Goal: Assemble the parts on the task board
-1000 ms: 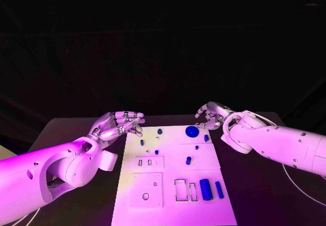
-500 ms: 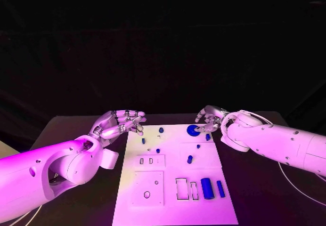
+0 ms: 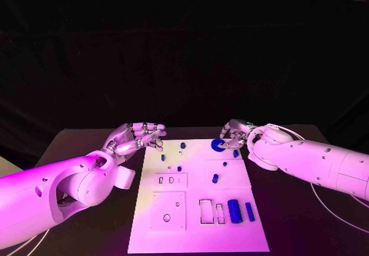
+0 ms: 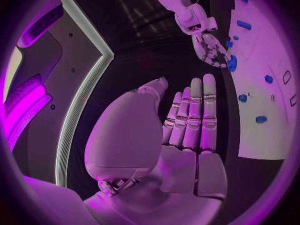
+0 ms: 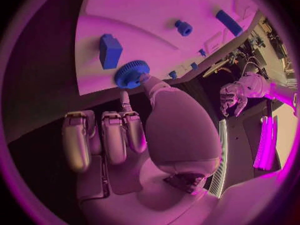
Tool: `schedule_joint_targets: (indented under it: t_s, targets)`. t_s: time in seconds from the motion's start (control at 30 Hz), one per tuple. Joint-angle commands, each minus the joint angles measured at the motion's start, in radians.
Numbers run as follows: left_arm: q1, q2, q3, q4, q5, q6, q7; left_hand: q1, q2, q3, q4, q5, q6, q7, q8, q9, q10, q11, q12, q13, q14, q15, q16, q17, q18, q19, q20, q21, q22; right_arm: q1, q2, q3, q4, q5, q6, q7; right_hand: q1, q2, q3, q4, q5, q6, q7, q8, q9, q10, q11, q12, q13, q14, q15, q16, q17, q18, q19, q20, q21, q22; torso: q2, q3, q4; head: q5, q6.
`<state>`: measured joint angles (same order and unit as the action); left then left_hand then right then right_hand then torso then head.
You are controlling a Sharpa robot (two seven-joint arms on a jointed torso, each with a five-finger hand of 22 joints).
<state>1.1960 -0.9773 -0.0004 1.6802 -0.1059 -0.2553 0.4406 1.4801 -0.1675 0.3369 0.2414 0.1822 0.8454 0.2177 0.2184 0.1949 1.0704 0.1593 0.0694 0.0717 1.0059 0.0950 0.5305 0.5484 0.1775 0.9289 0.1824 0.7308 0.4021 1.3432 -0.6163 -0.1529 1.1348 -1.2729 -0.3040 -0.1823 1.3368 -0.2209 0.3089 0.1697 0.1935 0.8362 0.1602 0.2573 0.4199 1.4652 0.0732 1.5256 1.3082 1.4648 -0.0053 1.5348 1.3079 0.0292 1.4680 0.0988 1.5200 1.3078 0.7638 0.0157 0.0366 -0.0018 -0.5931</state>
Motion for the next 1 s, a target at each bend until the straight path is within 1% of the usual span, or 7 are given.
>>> schedule_joint_targets:
  t_s: [0.03, 0.13, 0.4, 0.57, 0.73, 0.87, 1.0]
  targets:
    - [0.001, 0.002, 0.001, 0.001, -0.002, 0.017, 0.003, 0.002, -0.003, 0.004, -0.001, -0.004, -0.006, -0.001, 0.001, 0.001, -0.006, -0.002, -0.006, -0.001, -0.006, -0.003, 0.006, 0.001, 0.002, -0.007, -0.001, 0.004, 0.002, -0.008, 0.004, -0.003, -0.001, -0.03, 0.035, -0.009, 0.007, 0.005, -0.005, 0.0, -0.003, -0.008, 0.002, 0.003, -0.001, 0.068, 0.005, 0.007, 0.219, 0.086, 0.008, 0.005, 0.157, -0.014, 0.071, 0.007, 0.005, 0.205, 0.0, 0.0008, -0.0009, 0.001, -0.002]
    - [0.001, 0.003, 0.001, 0.0, -0.002, 0.017, 0.002, 0.002, -0.003, 0.004, -0.001, -0.004, -0.006, -0.001, 0.001, 0.001, -0.006, -0.002, -0.006, -0.001, -0.006, -0.003, 0.006, 0.001, 0.002, -0.007, -0.001, 0.004, 0.002, -0.01, 0.006, -0.003, 0.001, -0.03, 0.037, -0.009, 0.008, 0.007, -0.007, 0.002, -0.003, -0.004, 0.001, 0.005, -0.001, 0.068, 0.005, 0.007, 0.219, 0.086, 0.008, 0.005, 0.158, -0.014, 0.071, 0.007, 0.005, 0.206, -0.001, 0.0015, -0.001, 0.002, -0.003]
    - [0.001, 0.003, 0.001, -0.002, -0.002, 0.017, 0.0, 0.002, -0.003, 0.004, -0.001, -0.004, -0.006, -0.001, 0.001, 0.001, -0.006, -0.002, -0.006, -0.001, -0.006, -0.003, 0.006, 0.001, 0.002, -0.007, -0.001, 0.004, 0.002, -0.011, 0.002, -0.003, 0.01, -0.028, 0.016, 0.0, 0.01, 0.009, -0.008, 0.004, 0.0, -0.001, 0.001, 0.006, 0.0, 0.07, 0.005, 0.01, 0.222, 0.086, 0.008, 0.005, 0.157, -0.014, 0.071, 0.008, 0.006, 0.207, -0.001, 0.0006, 0.0001, 0.002, -0.002]
    - [0.001, 0.003, 0.001, -0.005, -0.003, 0.016, -0.003, 0.001, -0.003, 0.005, -0.001, -0.004, -0.008, 0.0, 0.001, 0.001, -0.008, -0.001, -0.006, -0.001, -0.007, -0.002, 0.007, 0.001, 0.002, -0.009, -0.001, 0.007, 0.003, -0.012, -0.001, -0.003, 0.018, -0.02, 0.018, 0.009, 0.01, 0.009, -0.012, 0.008, 0.009, 0.001, 0.001, 0.007, -0.001, 0.071, 0.005, 0.011, 0.224, 0.086, 0.009, 0.007, 0.161, -0.016, 0.074, 0.008, 0.01, 0.213, -0.001, 0.0016, -0.001, 0.003, -0.002]
    - [0.001, 0.004, 0.001, -0.007, -0.003, 0.017, -0.005, 0.001, -0.002, 0.006, -0.001, -0.004, -0.008, 0.0, 0.0, 0.001, -0.008, -0.001, -0.006, -0.001, -0.007, -0.002, 0.007, 0.002, 0.002, -0.01, 0.0, 0.008, 0.004, -0.012, 0.001, -0.003, 0.017, -0.013, 0.022, 0.015, -0.003, 0.003, -0.035, 0.027, 0.011, -0.006, 0.002, 0.003, -0.004, 0.068, 0.006, 0.008, 0.221, 0.087, 0.01, 0.009, 0.168, -0.016, 0.075, 0.01, 0.011, 0.214, -0.001, 0.001, -0.0005, 0.001, -0.001]
    - [0.001, 0.004, 0.001, -0.009, -0.003, 0.017, -0.007, 0.001, -0.002, 0.006, -0.001, -0.004, -0.008, 0.0, 0.0, 0.001, -0.008, -0.001, -0.006, -0.001, -0.007, -0.002, 0.007, 0.002, 0.002, -0.01, 0.0, 0.008, 0.004, -0.012, 0.002, -0.003, 0.015, -0.007, 0.022, 0.019, -0.011, 0.004, -0.051, 0.041, 0.015, -0.008, 0.003, 0.001, -0.005, 0.067, 0.007, 0.008, 0.221, 0.088, 0.011, 0.011, 0.172, -0.017, 0.076, 0.011, 0.013, 0.216, -0.001, 0.001, -0.0005, 0.001, -0.001]
    - [0.001, 0.006, 0.001, -0.012, -0.003, 0.016, -0.01, 0.001, -0.002, 0.006, -0.001, -0.004, -0.008, 0.0, 0.0, 0.001, -0.008, -0.001, -0.006, -0.001, -0.007, -0.002, 0.007, 0.002, 0.002, -0.01, 0.0, 0.008, 0.004, -0.012, 0.003, -0.003, 0.011, -0.003, 0.026, 0.02, -0.012, 0.005, -0.056, 0.045, 0.017, -0.008, 0.003, 0.001, -0.006, 0.067, 0.007, 0.008, 0.221, 0.088, 0.012, 0.011, 0.174, -0.017, 0.076, 0.011, 0.013, 0.217, -0.001, 0.0007, -0.0007, 0.0, 0.001]
